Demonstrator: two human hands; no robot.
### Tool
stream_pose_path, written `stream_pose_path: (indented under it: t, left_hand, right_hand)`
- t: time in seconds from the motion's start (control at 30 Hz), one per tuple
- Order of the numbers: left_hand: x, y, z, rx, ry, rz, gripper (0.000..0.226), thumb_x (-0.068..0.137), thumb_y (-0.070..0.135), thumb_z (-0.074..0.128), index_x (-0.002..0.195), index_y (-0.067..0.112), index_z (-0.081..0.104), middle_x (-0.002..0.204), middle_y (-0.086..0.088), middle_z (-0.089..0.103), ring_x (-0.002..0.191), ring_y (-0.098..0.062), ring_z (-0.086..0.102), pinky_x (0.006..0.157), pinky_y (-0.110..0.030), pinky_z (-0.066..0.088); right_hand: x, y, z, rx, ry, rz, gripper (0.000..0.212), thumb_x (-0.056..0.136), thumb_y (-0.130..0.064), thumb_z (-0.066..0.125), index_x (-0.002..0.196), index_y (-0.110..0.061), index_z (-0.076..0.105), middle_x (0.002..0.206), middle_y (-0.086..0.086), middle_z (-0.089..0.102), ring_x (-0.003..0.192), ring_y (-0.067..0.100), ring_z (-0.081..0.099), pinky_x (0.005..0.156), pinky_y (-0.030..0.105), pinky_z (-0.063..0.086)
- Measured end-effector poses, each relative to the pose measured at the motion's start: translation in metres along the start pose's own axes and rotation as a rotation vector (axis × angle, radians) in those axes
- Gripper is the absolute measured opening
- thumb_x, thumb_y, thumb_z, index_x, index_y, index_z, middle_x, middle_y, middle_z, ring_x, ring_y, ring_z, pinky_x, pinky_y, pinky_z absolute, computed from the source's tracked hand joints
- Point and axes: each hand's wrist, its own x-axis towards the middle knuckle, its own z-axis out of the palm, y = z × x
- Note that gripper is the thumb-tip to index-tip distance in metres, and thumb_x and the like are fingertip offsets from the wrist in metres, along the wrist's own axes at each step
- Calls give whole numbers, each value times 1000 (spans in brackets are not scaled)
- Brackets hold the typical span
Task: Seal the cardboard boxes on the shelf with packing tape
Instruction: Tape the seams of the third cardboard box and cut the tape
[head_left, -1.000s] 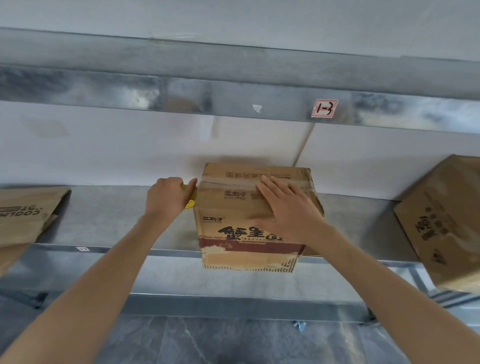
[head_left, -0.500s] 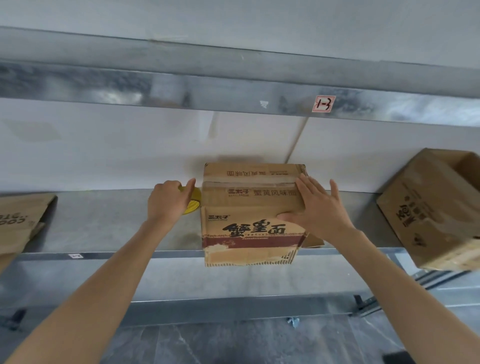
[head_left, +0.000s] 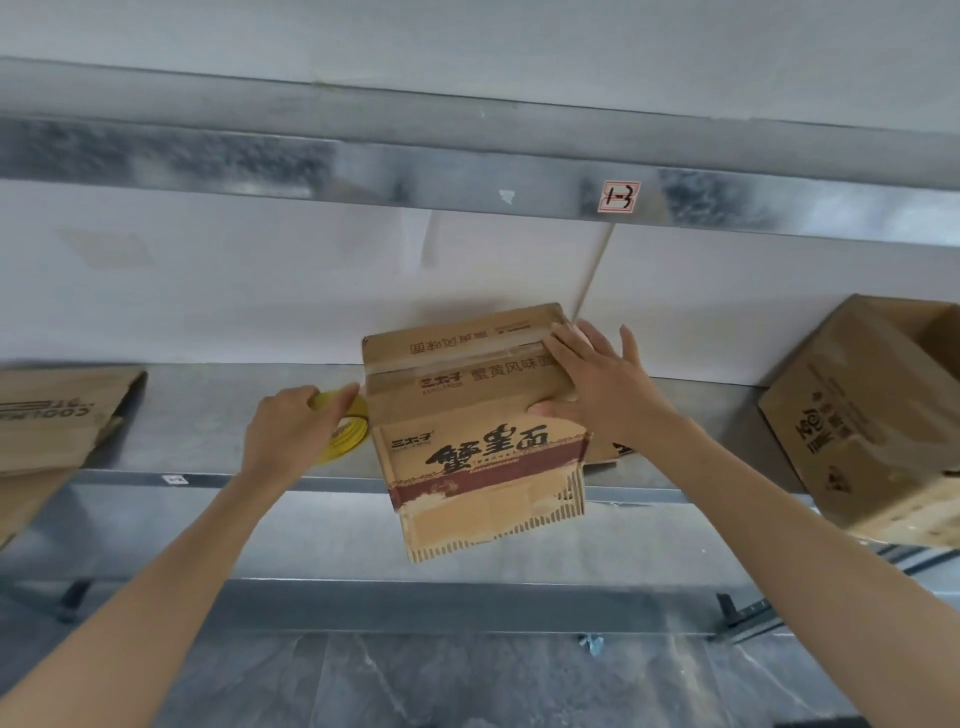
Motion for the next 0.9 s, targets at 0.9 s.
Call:
stream_pose_path:
  t: [0.9]
  left_hand:
    - [-159, 57, -13, -752, -586, -313, 21, 86, 27, 62, 79, 8, 58, 72, -7, 63, 63, -17, 62, 61, -26, 47]
  right_hand:
    - [-47, -90, -8, 373, -170, -232, 68, 89, -39, 53, 148, -37, 20, 160, -6, 3, 146, 13, -7, 110, 57, -13]
